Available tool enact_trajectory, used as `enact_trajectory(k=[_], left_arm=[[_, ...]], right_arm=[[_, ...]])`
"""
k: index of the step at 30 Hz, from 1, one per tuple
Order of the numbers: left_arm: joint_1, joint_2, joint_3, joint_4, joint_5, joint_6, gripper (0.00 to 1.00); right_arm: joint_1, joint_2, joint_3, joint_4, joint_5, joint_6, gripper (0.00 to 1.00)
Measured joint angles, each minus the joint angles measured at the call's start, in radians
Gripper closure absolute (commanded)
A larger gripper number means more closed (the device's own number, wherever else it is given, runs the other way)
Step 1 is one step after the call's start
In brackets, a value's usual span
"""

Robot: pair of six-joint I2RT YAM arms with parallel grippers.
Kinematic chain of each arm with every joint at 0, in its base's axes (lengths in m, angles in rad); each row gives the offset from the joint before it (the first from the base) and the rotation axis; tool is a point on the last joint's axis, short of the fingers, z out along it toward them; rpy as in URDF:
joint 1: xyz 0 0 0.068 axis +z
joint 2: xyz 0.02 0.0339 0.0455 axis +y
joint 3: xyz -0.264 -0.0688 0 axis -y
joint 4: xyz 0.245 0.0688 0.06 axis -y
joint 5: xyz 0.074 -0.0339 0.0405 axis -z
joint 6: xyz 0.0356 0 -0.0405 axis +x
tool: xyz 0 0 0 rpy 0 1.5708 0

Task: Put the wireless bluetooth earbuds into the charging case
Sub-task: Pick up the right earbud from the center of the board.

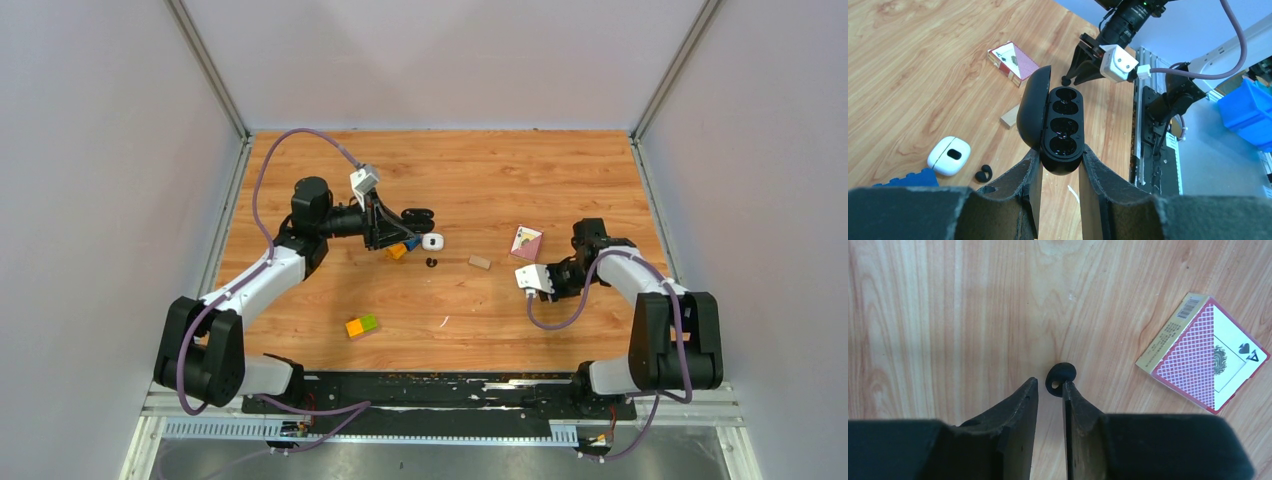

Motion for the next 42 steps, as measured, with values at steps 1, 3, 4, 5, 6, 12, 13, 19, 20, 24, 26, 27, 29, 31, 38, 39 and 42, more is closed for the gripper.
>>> enact_trajectory(k=[1,3,4,5,6,12,13,19,20,24,26,27,29,31,38,39,42], left_arm=[[0.003,0.0,0.0,-0.007,-0.002,0.003,1.0],[0.007,0.0,0.0,-0.016,-0.003,0.01,1.0],[0.008,0.0,0.001,-0.019,-0.003,0.011,1.0],[0.01,0.0,0.002,-0.024,-0.003,0.015,1.0],[0.011,0.0,0.004,-0.029,-0.003,0.018,1.0],[0.012,0.0,0.01,-0.037,-0.005,0.023,1.0],[0.012,0.0,0.01,-0.037,-0.005,0.024,1.0],[0.012,0.0,0.01,-0.036,-0.008,0.023,1.0],[0.012,0.0,0.01,-0.036,-0.008,0.023,1.0],[0.012,0.0,0.01,-0.036,-0.011,0.023,1.0],[0.012,0.0,0.01,-0.035,-0.012,0.022,1.0],[0.012,0.0,0.01,-0.034,-0.013,0.021,1.0],[0.012,0.0,0.01,-0.029,-0.014,0.018,1.0],[0.012,0.0,0.01,-0.022,-0.014,0.015,1.0],[0.012,0.0,0.01,-0.003,-0.015,0.004,1.0],[0.012,0.0,0.01,-0.003,-0.015,0.002,1.0],[0.012,0.0,0.01,0.002,-0.015,-0.001,1.0]], right_arm=[[0.0,0.006,0.005,0.0,0.0,-0.003,0.74],[0.0,0.015,0.011,0.002,0.0,-0.007,0.73],[0.0,0.02,0.014,0.003,-0.001,-0.01,0.73],[0.0,0.025,0.018,0.005,-0.002,-0.011,0.74],[0.0,0.028,0.02,0.007,-0.003,-0.014,0.75],[0.0,0.034,0.026,0.014,-0.013,-0.009,0.79],[0.0,0.034,0.027,0.014,-0.013,-0.005,0.81],[0.002,0.039,0.045,0.022,-0.014,0.024,0.88],[0.002,0.039,0.048,0.024,-0.014,0.028,0.88],[0.002,0.039,0.058,0.03,-0.015,0.047,0.91],[0.002,0.039,0.064,0.03,-0.016,0.062,0.92],[0.002,0.039,0.066,0.03,-0.016,0.066,0.93],[0.002,0.039,0.072,0.028,-0.018,0.079,0.94],[0.004,0.039,0.078,0.026,-0.02,0.085,0.95],[0.009,0.039,0.101,0.001,-0.032,0.112,0.96],[0.009,0.039,0.106,-0.003,-0.034,0.116,0.96],[0.012,0.04,0.124,-0.016,-0.039,0.127,0.96]])
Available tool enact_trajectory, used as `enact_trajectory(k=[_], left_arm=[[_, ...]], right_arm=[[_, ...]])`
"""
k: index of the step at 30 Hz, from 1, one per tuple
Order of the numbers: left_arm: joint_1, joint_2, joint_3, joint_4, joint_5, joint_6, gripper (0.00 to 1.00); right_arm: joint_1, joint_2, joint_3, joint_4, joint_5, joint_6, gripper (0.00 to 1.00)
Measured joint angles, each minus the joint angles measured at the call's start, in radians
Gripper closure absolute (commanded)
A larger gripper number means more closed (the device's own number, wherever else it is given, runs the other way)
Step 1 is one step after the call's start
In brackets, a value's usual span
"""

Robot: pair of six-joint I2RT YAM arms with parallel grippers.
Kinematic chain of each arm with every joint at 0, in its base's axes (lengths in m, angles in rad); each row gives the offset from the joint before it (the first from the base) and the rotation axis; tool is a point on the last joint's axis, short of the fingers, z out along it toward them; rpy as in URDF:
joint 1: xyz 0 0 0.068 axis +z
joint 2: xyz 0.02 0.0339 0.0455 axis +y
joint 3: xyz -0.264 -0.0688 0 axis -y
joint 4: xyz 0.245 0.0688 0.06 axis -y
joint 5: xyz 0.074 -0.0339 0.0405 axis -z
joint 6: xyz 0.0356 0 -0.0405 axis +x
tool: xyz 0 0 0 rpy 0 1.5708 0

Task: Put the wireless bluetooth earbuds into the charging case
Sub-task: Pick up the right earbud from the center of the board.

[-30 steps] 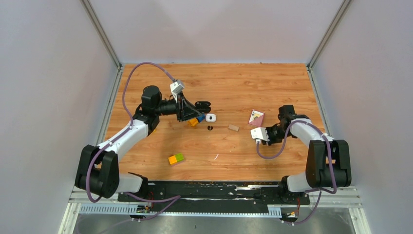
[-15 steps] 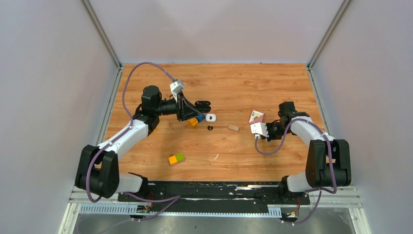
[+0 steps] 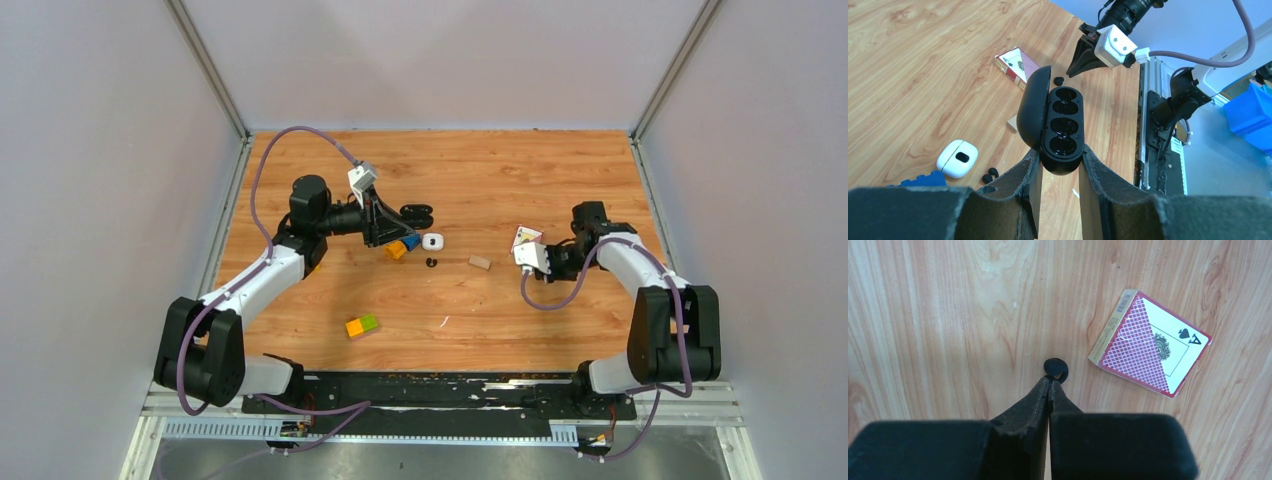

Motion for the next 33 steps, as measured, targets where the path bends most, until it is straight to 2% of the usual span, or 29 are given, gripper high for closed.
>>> enact_trajectory(k=[9,17,33], left_arm=[[0.0,0.0,0.0,-0.002,0.0,0.001,1.0],[0.0,0.0,0.0,-0.013,-0.004,0.004,1.0],[0.0,0.0,0.0,-0.015,-0.007,0.004,1.0]], right_arm=[[0.003,0.148,0.137,-0.037,0.001,0.036,0.78],[0.003,0.27,0.219,-0.1,0.034,0.066,0.73],[0.006,0.276,0.224,-0.119,0.045,0.089,0.69]])
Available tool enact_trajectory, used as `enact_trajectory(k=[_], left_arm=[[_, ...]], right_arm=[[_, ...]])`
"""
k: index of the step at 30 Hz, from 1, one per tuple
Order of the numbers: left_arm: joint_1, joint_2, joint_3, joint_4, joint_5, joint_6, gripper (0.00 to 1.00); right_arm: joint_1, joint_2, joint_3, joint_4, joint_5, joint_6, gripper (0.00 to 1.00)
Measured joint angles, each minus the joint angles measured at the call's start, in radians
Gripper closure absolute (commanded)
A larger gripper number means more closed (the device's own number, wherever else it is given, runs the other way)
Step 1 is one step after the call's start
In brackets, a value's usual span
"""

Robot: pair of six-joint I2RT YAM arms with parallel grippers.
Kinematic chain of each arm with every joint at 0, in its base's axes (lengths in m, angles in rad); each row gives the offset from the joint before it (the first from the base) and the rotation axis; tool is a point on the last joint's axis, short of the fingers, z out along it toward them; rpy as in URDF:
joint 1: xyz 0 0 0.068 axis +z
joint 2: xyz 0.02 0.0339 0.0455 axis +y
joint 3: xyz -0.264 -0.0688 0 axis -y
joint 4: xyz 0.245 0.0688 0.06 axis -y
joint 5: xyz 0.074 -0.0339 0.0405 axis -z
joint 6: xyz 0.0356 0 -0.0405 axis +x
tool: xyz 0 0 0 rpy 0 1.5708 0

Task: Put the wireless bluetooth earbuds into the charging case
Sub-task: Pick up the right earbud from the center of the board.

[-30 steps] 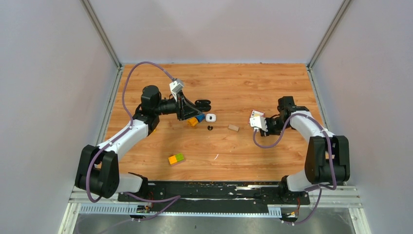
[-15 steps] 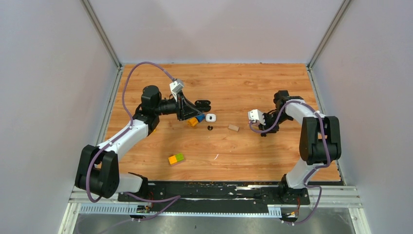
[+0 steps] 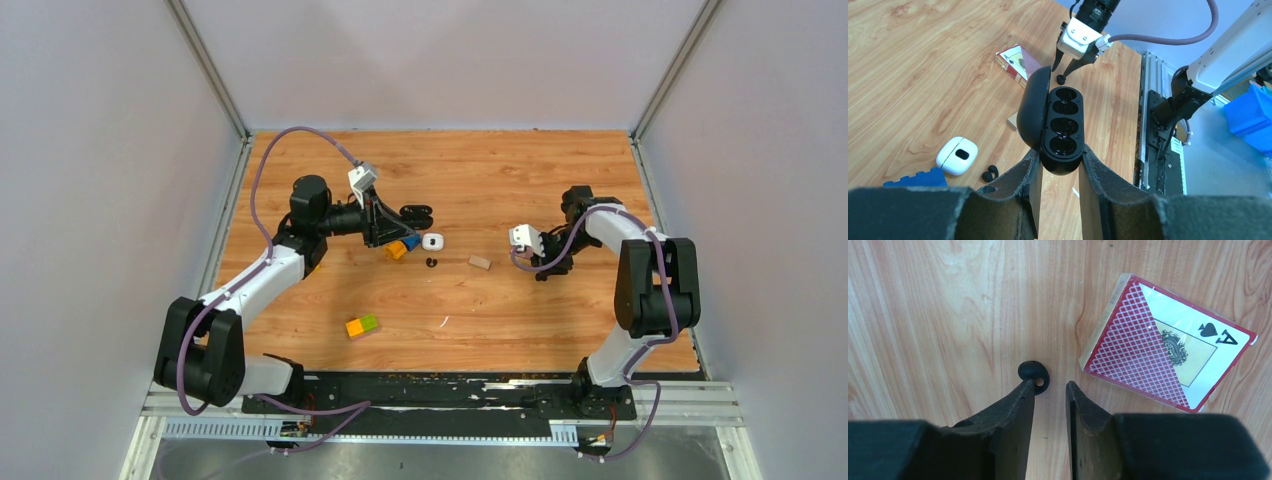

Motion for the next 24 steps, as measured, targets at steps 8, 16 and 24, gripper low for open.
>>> enact_trajectory(k=[8,16,24], left_arm=[[0.0,0.0,0.0,0.0,0.0,0.0,1.0],[0.0,0.0,0.0,0.0,0.0,0.0,1.0],[0.0,0.0,0.0,0.0,0.0,0.0,1.0]], right_arm=[[0.007,0.0,0.0,-0.001,0.003,0.025,0.71],[0.013,-0.004,-0.009,-0.018,0.003,0.057,0.71],[0.032,-0.005,-0.045,-0.023,0.002,0.077,0.77]])
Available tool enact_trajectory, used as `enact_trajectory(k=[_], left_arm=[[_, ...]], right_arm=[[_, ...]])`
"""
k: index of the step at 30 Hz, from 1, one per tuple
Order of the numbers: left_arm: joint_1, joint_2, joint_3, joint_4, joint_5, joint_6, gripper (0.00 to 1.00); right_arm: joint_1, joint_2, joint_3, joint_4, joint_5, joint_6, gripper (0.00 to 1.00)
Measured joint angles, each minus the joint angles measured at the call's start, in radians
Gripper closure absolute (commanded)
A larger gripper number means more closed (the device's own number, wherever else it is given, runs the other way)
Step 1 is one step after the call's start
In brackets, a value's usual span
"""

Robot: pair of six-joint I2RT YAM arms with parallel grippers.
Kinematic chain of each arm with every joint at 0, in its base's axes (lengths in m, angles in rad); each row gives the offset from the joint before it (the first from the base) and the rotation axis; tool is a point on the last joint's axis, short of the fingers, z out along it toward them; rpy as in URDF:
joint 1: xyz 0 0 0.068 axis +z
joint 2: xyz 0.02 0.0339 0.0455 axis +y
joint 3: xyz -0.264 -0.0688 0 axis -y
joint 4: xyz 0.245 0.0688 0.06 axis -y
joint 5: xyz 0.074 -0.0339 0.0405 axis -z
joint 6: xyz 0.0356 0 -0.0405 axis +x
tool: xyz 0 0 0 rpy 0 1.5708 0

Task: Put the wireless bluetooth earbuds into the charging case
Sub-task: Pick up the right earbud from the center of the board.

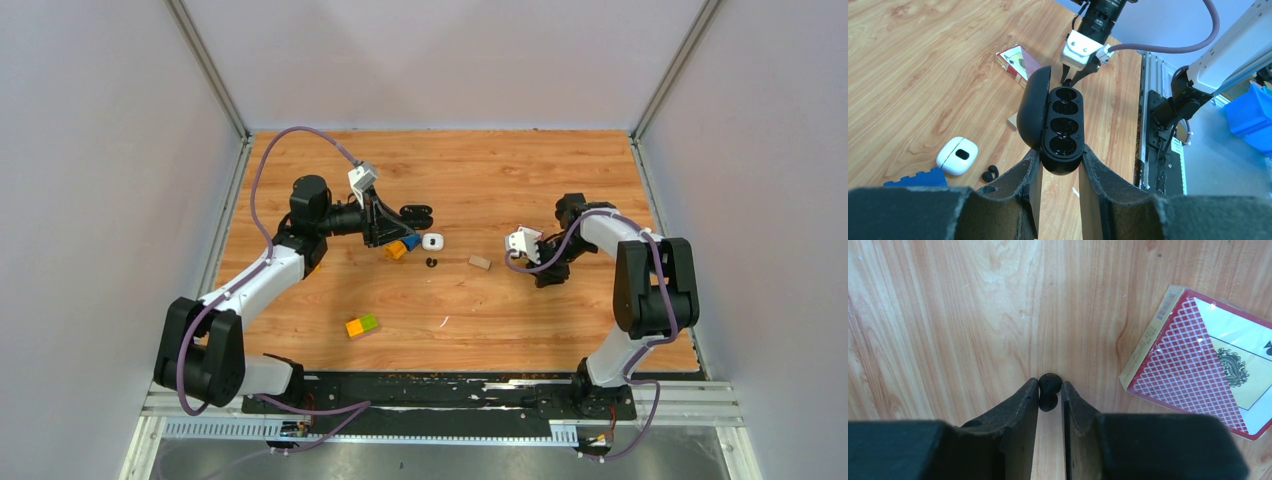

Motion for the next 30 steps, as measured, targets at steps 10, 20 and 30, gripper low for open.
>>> enact_trajectory(k=[10,20,30], left_arm=[[0.0,-0.007,0.0,0.0,0.0,0.003,1.0],[0.0,-0.007,0.0,0.0,0.0,0.003,1.0],[0.0,-0.007,0.0,0.0,0.0,0.003,1.0]], right_arm=[[0.0,-0.005,0.0,0.009,0.008,0.047,0.7],[0.0,-0.006,0.021,0.005,0.027,0.076,0.74],[0.0,-0.006,0.023,-0.012,0.026,0.078,0.84]])
